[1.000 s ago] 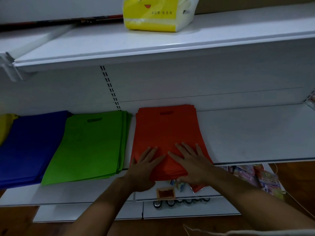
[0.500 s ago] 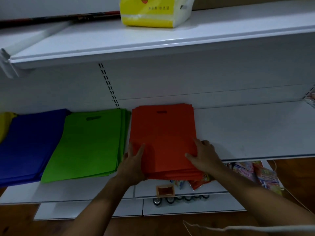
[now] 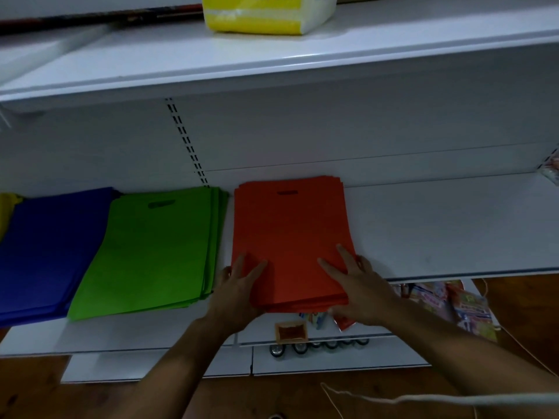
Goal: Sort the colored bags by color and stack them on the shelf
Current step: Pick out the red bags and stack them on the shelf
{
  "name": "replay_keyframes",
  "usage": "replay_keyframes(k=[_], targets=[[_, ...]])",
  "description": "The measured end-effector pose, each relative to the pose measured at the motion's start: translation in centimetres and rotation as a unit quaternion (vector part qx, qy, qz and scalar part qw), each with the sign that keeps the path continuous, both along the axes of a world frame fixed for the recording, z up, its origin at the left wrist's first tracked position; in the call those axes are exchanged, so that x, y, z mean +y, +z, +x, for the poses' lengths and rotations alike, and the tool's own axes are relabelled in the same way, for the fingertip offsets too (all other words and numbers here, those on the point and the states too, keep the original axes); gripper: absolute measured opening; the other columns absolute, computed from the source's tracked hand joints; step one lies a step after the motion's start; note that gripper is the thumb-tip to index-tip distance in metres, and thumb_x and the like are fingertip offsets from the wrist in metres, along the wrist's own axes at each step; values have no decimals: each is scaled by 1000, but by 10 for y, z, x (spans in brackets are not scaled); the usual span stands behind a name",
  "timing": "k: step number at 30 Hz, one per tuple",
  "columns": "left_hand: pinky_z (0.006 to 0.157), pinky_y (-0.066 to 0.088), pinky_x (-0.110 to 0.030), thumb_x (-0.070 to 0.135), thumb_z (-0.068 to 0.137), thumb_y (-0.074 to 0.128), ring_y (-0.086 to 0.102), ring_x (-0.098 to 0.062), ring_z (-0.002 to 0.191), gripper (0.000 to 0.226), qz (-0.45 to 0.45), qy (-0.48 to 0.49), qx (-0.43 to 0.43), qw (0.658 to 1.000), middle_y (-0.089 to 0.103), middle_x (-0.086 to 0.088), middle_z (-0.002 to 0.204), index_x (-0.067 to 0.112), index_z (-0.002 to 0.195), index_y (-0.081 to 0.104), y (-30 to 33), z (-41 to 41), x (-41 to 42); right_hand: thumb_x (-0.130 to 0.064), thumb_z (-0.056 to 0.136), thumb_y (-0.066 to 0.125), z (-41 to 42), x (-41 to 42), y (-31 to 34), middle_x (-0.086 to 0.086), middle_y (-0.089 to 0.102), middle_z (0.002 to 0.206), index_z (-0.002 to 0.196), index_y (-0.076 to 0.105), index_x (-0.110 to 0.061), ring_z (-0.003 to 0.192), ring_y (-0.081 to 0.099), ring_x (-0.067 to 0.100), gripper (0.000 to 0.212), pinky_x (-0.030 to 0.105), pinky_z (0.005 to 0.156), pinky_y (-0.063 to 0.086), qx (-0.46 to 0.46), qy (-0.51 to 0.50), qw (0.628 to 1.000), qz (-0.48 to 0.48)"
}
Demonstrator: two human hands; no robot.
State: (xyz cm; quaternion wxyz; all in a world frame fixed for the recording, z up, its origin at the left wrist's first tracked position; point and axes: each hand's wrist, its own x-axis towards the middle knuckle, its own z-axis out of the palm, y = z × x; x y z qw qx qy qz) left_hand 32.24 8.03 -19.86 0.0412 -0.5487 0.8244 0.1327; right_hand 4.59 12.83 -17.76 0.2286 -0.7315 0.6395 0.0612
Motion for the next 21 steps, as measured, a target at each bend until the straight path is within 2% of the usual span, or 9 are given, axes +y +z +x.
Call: replay_keyframes(k=[3,5,7,10,13,17,21], targets=[[112,30,-56,49,75,73,15,-44,141,100,-8,-11,25,1000,-6,-5,159,41,150,7,-7,5,1,-56,87,59,-1,6,-3,3,-20,160,151,-3,-43,144,6,40,91,54,116,25,4,-7,1000,-26],[111,33,-55,50,72,74,17,-43,141,103,-10,1,51,999,-11,-4,158,41,150,8,-7,12,-3,-55,88,58,-1,8,-4,3,-19,160,152,-1,-43,144,10,37,87,51,115,30,5,-9,999,-39],[114,28,-53,57,69,75,13,-42,143,111,-2,6,47,999,-18,-4,157,40,151,1,-4,12,-4,-60,85,60,3,8,-4,3,-22,159,151,-4,-44,144,9,37,93,52,114,31,2,-24,999,-42],[115,21,-56,60,64,77,2,-43,142,124,16,-16,-18,1000,-25,-3,157,45,147,-12,3,2,2,-66,78,62,7,10,-7,0,-26,158,150,-9,-45,144,3,40,103,56,114,25,20,-10,999,-30],[114,25,-57,55,65,79,8,-44,142,125,-6,4,-35,999,-23,-7,157,45,147,-15,2,2,1,-64,75,68,-1,8,-6,1,-30,156,150,-10,-43,145,5,35,110,53,115,28,0,-32,999,-32],[111,27,-59,52,68,76,12,-46,139,115,-17,3,-22,1000,-15,-9,158,46,146,-9,-8,2,-1,-65,74,67,13,17,-7,-1,-34,155,148,-17,-45,144,-6,42,114,60,115,16,20,16,1000,-15],[106,35,-59,54,65,75,28,-46,135,94,-49,3,54,997,9,-11,157,41,139,19,-11,-2,2,-48,83,68,1,7,-6,3,-24,158,150,-3,-46,142,9,38,98,53,115,28,-10,-19,999,-43]])
